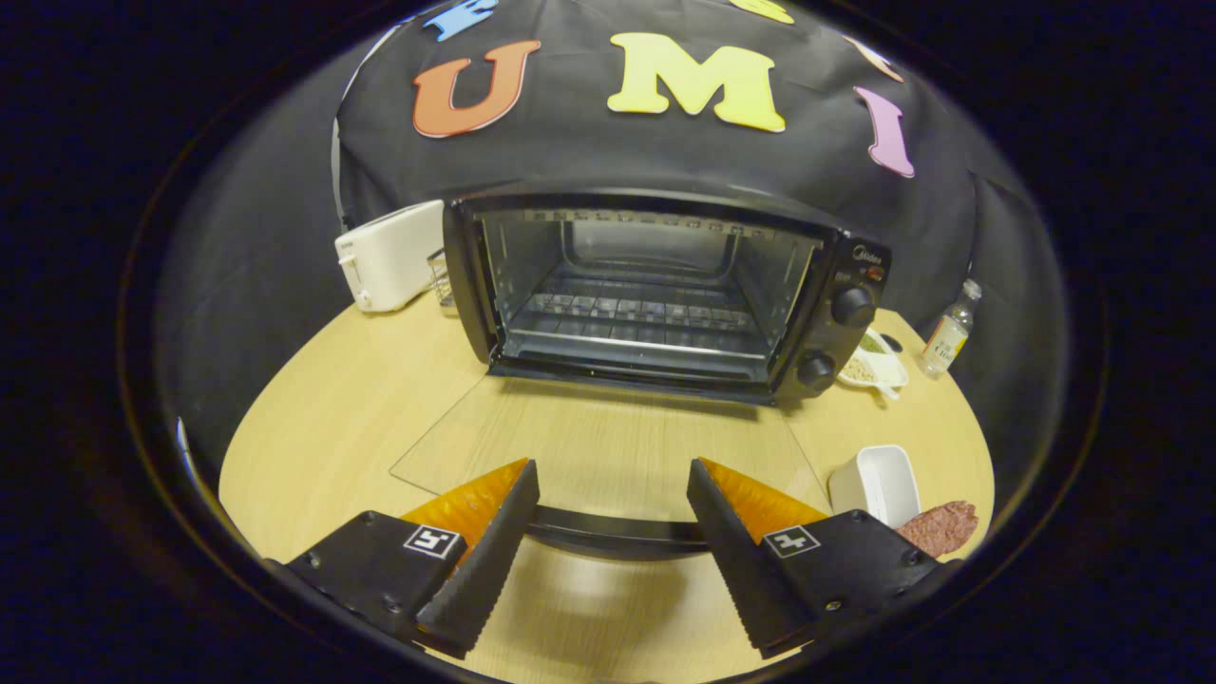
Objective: Open the toaster oven, put the food inside, and close the toaster oven door.
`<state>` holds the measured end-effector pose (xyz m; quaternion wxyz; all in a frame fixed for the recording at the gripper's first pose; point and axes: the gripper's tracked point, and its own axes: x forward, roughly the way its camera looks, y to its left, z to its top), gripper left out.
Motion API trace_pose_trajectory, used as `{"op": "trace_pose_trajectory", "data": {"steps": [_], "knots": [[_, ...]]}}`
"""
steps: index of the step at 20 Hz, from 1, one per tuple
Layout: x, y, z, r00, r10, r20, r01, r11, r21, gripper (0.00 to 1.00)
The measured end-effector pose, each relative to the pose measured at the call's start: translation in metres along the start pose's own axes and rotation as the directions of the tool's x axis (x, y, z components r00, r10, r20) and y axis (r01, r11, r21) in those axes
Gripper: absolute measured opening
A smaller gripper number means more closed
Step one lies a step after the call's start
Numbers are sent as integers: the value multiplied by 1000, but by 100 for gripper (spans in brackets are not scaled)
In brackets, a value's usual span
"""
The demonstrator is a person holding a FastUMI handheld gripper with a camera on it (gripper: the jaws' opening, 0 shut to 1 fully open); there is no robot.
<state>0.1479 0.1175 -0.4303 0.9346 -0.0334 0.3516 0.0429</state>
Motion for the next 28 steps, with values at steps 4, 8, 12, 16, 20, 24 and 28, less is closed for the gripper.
{"op": "trace_pose_trajectory", "data": {"steps": [4, 8, 12, 16, 20, 24, 28], "knots": [[8, 2, -6, 1000, 29, -10, -29, 999, 20, 100], [16, 0, -5, 999, 41, -16, -41, 999, 12, 100], [22, 1, -8, 999, 39, -20, -39, 999, 10, 100], [27, 1, -8, 999, 51, 6, -51, 999, 9, 100], [21, 2, -3, 994, 105, 0, -105, 994, -23, 100], [-6, -22, 5, 983, 185, -5, -185, 981, -55, 100], [-36, -107, 22, 984, 175, 27, -172, 981, -93, 100]]}}
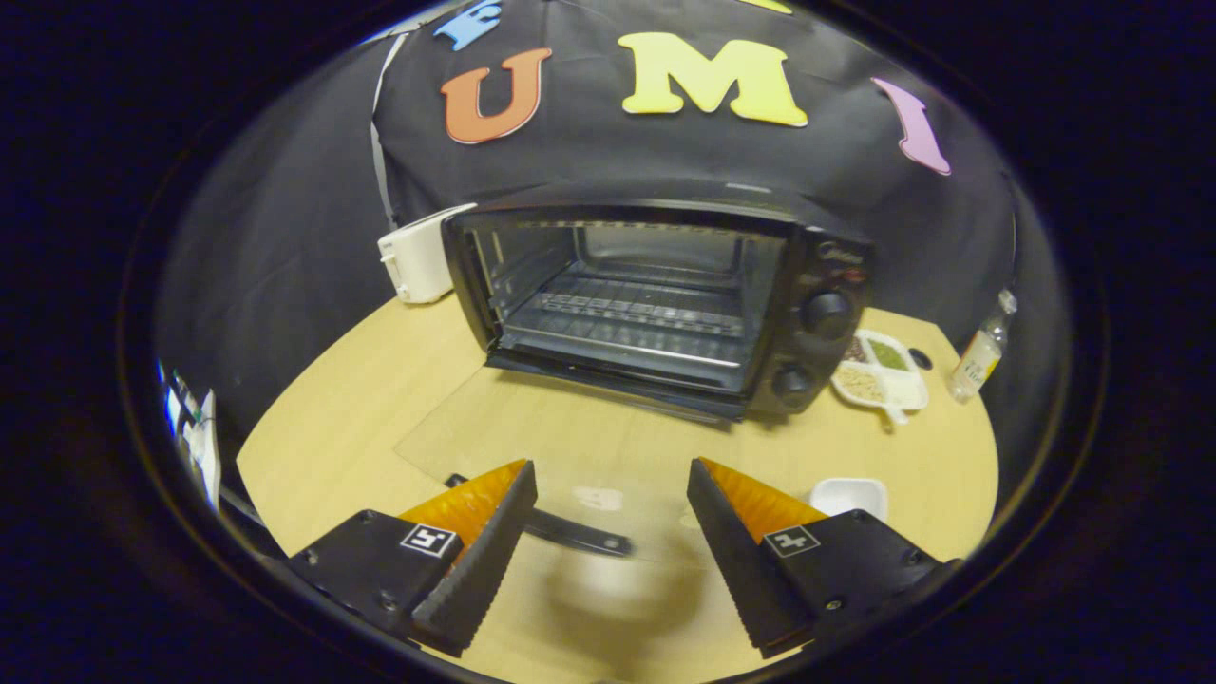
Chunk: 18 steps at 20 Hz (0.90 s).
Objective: Open the toaster oven, put the food inside, and close the toaster oven door.
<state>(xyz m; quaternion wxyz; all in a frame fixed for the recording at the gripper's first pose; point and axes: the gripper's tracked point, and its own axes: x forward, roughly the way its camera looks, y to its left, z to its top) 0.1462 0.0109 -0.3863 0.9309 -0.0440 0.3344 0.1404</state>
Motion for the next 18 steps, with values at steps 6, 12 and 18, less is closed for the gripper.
{"op": "trace_pose_trajectory", "data": {"steps": [6, 12, 18], "knots": [[-53, -148, -34, 992, -110, -55, 116, 986, 120, 99], [-66, -166, -90, 990, 36, -136, 8, 950, 311, 91], [-64, -142, -102, 962, 246, -121, -147, 835, 530, 47]]}}
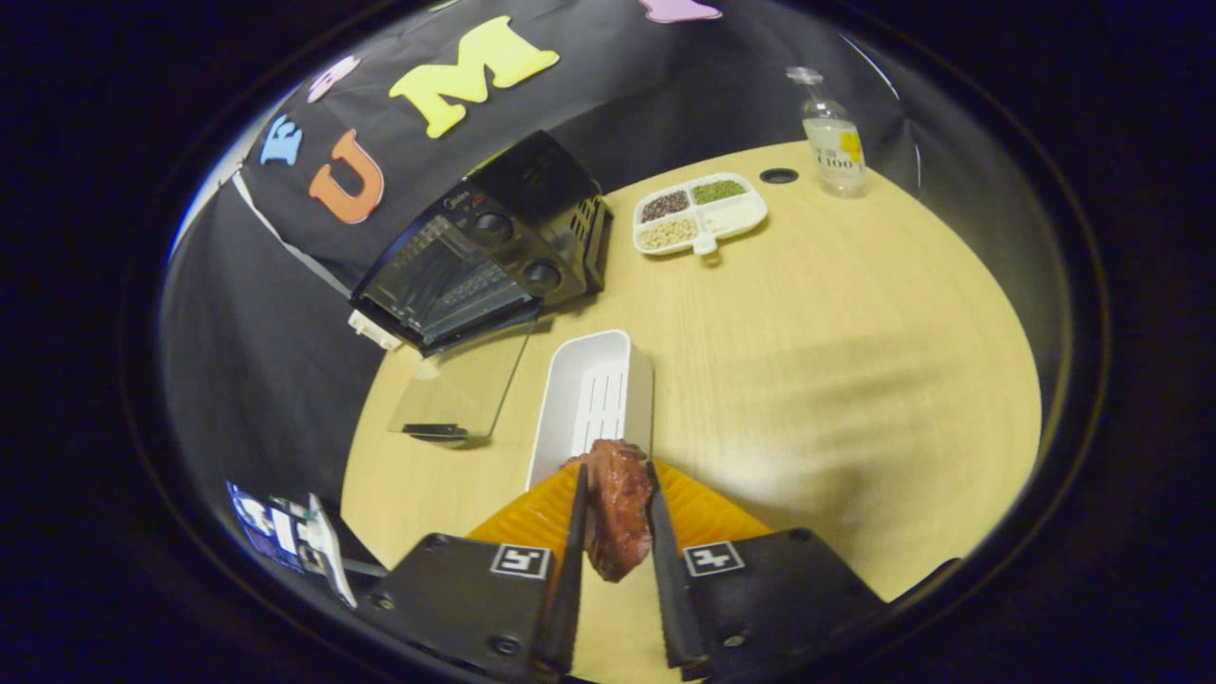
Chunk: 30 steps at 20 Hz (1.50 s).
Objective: Open the toaster oven, put the food inside, and close the toaster oven door.
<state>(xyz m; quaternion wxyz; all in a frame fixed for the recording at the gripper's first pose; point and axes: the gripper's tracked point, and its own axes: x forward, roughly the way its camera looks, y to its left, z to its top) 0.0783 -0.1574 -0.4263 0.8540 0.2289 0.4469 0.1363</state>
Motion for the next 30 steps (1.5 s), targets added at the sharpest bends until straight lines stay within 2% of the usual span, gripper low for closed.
{"op": "trace_pose_trajectory", "data": {"steps": [2, 3, 5, 11, 15, 19, 25, 30], "knots": [[0, 9, -2, 998, 65, -16, -64, 997, 48, 28], [-1, 8, -1, 998, 66, -24, -65, 996, 57, 19], [-5, 9, 6, 998, 70, -11, -69, 996, 55, 16], [-27, 67, 43, 988, 113, 103, -118, 992, 40, 15], [-9, 127, 57, 973, 136, 186, -147, 988, 43, 15], [28, 186, 70, 945, 157, 285, -205, 968, 147, 15], [111, 227, 102, 878, 55, 475, -254, 896, 365, 15], [180, 231, 133, 833, -50, 550, -291, 807, 514, 15]]}}
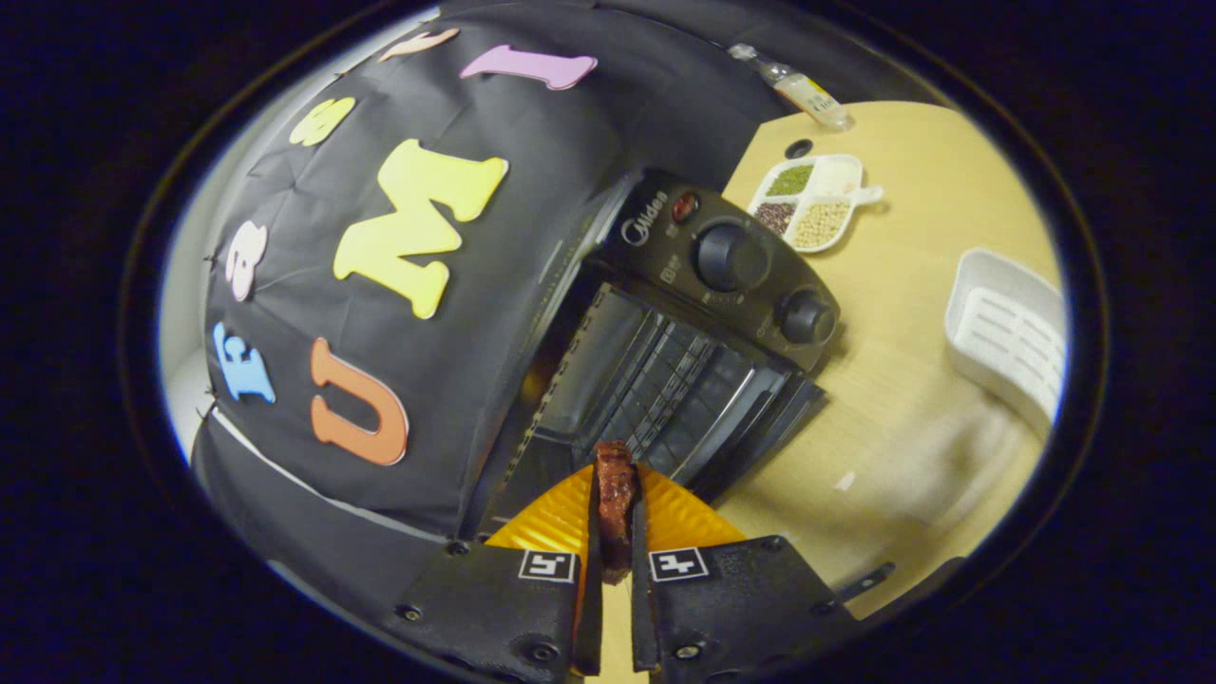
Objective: Open the toaster oven, put the food inside, and close the toaster oven door.
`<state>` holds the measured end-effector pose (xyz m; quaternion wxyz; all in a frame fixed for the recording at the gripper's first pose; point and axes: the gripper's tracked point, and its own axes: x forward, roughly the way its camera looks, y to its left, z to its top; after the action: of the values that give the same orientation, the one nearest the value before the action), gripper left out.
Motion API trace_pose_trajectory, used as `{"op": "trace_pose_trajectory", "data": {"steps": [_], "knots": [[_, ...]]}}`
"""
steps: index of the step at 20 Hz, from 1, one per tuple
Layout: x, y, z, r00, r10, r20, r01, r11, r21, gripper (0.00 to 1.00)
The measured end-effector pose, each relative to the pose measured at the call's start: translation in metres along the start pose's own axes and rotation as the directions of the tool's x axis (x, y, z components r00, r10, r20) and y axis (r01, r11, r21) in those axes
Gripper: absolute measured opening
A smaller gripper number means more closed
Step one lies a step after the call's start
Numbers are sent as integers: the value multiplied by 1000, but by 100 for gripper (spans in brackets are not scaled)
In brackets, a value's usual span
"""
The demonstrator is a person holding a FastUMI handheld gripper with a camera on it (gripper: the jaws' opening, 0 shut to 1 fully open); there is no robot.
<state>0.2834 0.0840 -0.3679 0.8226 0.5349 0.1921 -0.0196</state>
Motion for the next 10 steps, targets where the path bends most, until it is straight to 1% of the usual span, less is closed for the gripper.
{"op": "trace_pose_trajectory", "data": {"steps": [2, 5, 8, 10], "knots": [[28, 1, -3, 999, -11, 34, 10, 1000, 26, 15], [58, 3, -10, 998, -17, 68, 17, 1000, 7, 16], [73, 6, -24, 998, -28, 56, 31, 998, -54, 17], [73, 2, -23, 997, -46, 61, 52, 993, -104, 21]]}}
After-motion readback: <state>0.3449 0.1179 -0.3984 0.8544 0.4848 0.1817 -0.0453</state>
